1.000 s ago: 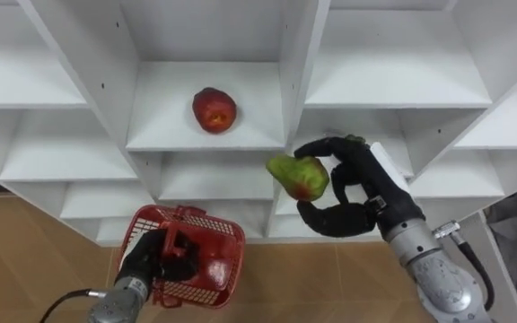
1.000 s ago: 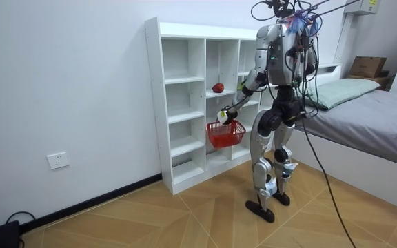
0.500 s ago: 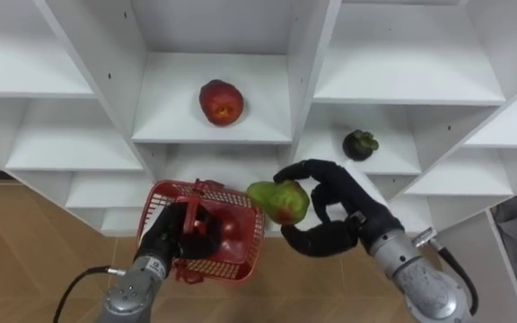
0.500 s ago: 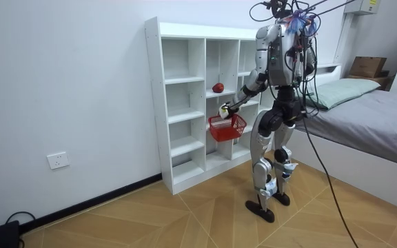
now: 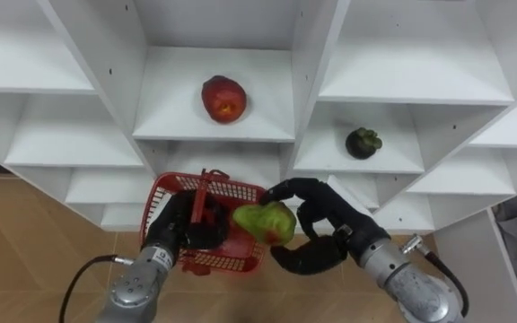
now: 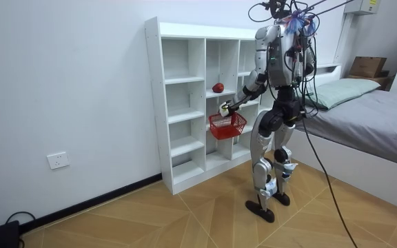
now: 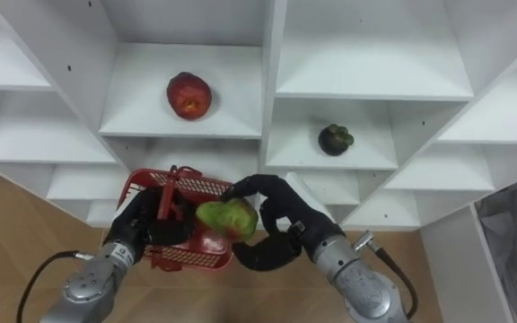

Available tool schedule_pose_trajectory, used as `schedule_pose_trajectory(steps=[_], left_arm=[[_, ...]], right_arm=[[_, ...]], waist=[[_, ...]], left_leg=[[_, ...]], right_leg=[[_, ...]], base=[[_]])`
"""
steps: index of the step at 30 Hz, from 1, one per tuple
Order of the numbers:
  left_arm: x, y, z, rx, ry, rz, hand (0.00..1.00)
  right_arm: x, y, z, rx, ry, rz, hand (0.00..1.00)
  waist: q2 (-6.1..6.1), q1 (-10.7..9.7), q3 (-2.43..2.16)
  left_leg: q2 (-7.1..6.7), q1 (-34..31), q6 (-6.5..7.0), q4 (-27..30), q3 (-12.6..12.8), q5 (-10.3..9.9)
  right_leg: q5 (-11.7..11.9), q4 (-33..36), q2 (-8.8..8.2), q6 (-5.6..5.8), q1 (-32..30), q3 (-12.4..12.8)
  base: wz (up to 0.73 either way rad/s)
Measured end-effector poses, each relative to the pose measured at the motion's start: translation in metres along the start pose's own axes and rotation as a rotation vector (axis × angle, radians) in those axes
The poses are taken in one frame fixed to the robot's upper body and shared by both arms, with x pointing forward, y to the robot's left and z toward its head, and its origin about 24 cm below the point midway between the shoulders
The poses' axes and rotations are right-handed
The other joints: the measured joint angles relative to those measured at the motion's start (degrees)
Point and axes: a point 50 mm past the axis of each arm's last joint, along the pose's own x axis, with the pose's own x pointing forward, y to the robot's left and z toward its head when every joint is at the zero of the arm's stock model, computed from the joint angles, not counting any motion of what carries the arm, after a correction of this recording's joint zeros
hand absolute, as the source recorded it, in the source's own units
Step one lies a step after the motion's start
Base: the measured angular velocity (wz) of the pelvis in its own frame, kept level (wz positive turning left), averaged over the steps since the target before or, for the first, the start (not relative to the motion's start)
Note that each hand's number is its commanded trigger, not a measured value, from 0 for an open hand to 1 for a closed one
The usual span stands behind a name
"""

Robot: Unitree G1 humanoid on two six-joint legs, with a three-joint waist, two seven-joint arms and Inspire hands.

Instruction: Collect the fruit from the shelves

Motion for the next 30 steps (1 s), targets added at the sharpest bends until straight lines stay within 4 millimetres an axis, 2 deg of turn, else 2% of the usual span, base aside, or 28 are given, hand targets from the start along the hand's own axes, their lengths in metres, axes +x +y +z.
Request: schedule_pose_trajectory(steps=[9, 18, 21, 30], left_arm=[[0.003, -0.012, 0.014, 0.002, -0.06, -0.068, 1.0], [0.003, -0.013, 0.015, 0.011, -0.062, -0.084, 1.0], [0.003, -0.012, 0.017, 0.019, -0.072, -0.087, 1.0], [-0.004, -0.009, 0.023, 0.029, -0.117, -0.092, 1.0]], right_arm=[[0.0, 0.002, -0.008, 0.02, 0.041, 0.005, 1.0], [-0.001, 0.002, -0.011, 0.031, 0.055, 0.0, 1.0], [-0.001, 0.002, -0.013, 0.052, 0.056, -0.005, 1.0], [-0.003, 0.001, -0.015, 0.065, 0.048, -0.023, 1.0]], waist=[[0.06, -0.01, 0.04], [0.51, -0.16, 0.29], [0.51, 0.04, 0.28], [0.93, 0.09, 0.17]], left_leg=[[0.15, -2.07, 0.02, 1.36, 0.03, 0.0], [0.37, -3.48, 0.04, 2.07, 0.01, -0.02], [0.83, -3.5, 0.03, 1.94, 0.17, -0.02], [0.89, -3.62, 0.02, 1.81, 0.23, -0.01]], right_leg=[[0.0, 0.83, -0.42, -0.01, -1.34, -0.78], [0.05, 0.88, -0.23, -0.09, -2.22, -1.3], [0.06, 0.9, -0.24, -0.1, -2.36, -1.23], [0.15, 0.94, -0.04, -0.25, -2.67, -0.75]], base=[[0.05], [0.02], [0.0], [-0.01]])
